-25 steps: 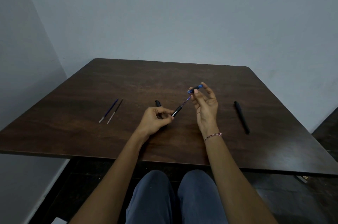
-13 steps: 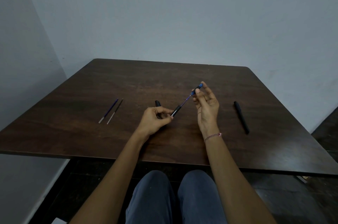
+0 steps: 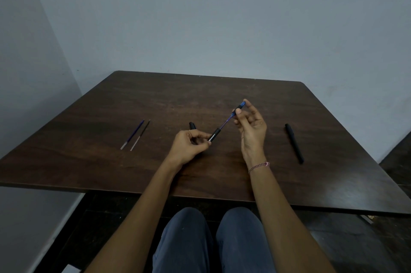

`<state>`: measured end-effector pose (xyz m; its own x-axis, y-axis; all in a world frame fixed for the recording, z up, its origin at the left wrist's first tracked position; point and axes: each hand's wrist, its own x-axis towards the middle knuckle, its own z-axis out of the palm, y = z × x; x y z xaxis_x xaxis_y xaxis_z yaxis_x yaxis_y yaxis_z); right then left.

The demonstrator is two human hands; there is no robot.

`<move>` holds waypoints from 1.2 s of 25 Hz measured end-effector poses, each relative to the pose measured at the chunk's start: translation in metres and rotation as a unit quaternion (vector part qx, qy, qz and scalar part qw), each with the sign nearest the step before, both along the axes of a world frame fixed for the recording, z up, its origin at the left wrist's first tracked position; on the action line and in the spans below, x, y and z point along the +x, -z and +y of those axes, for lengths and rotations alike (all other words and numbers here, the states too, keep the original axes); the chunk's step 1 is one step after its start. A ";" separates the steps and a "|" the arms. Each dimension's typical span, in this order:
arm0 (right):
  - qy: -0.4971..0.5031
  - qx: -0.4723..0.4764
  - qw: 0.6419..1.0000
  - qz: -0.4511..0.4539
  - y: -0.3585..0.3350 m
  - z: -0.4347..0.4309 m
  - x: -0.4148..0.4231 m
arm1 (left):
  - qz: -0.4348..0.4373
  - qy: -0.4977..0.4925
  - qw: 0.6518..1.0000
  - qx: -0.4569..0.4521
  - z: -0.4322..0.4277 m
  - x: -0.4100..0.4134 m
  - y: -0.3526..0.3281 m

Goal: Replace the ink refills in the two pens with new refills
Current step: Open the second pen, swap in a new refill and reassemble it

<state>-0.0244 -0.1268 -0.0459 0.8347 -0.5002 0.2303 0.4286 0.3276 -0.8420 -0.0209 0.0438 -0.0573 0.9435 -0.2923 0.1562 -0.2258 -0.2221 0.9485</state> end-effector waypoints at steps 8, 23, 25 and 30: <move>0.041 -0.061 0.997 0.006 0.002 0.000 0.001 | 0.005 -0.001 1.000 -0.002 0.001 0.000 0.001; 0.043 -0.124 0.991 0.026 0.006 0.001 0.004 | 0.003 -0.011 1.000 0.014 0.001 0.002 0.000; 0.029 -0.121 0.992 0.036 0.007 0.001 0.004 | -0.002 -0.017 1.000 0.010 0.001 0.002 0.000; -0.007 -0.206 0.977 0.046 0.009 0.005 0.006 | -0.006 -0.016 1.000 0.006 0.000 0.002 0.000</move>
<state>-0.0186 -0.1214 -0.0552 0.8678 -0.3690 0.3330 0.3424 -0.0419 -0.9386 -0.0189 0.0440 -0.0578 0.9506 -0.2638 0.1635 -0.2289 -0.2404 0.9433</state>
